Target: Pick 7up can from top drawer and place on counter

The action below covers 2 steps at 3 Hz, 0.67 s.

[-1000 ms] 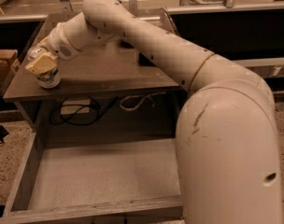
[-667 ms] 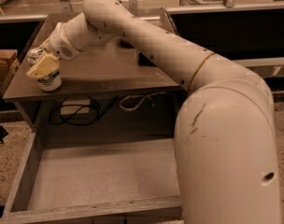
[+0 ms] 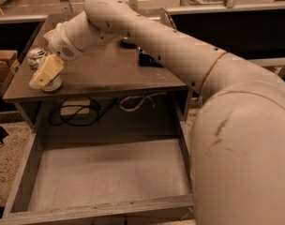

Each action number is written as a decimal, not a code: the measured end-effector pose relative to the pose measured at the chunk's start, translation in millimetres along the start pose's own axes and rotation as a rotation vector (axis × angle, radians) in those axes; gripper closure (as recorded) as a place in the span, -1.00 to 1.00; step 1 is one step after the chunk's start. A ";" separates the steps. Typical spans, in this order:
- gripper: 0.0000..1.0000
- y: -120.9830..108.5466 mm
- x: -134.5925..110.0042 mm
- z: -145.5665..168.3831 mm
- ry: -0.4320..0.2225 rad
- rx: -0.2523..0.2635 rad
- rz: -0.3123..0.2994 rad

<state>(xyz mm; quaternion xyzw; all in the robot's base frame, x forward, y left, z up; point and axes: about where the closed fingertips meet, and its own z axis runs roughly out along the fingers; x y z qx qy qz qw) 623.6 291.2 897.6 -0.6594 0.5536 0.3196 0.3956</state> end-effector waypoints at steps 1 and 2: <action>-1.00 30.8 -28.5 -49.3 -0.008 0.113 -0.066; -1.00 52.0 -9.1 -74.7 0.042 0.156 -0.061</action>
Offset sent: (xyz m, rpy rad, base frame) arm -0.0363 -0.0319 0.0432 0.0276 -0.1111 -0.0636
